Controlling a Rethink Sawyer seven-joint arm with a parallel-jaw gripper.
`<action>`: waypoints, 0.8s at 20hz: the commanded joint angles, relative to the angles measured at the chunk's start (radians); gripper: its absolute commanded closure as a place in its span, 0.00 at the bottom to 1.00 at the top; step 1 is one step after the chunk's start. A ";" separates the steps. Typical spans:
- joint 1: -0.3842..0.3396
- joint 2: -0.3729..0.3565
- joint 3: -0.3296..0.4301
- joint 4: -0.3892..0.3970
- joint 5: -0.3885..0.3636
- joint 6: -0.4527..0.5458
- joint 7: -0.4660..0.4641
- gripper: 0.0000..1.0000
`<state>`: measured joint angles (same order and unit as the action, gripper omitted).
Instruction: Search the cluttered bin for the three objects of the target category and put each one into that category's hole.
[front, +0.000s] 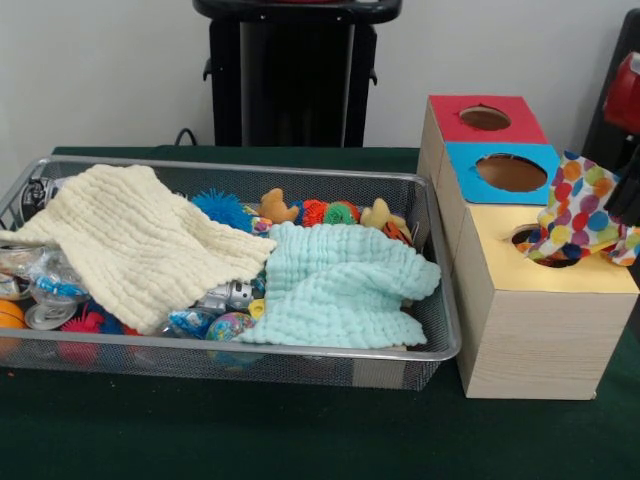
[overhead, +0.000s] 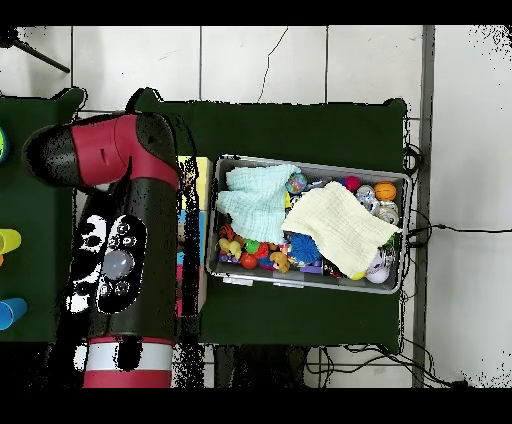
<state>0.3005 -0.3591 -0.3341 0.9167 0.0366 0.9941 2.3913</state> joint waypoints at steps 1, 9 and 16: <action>-0.009 0.057 0.015 0.114 -0.058 -0.072 0.119 1.00; -0.023 0.014 0.043 0.212 -0.027 -0.008 0.092 1.00; -0.027 0.003 0.043 0.248 -0.028 0.027 0.073 1.00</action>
<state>0.3016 -0.3527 -0.3350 1.0174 0.0187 0.9606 2.3913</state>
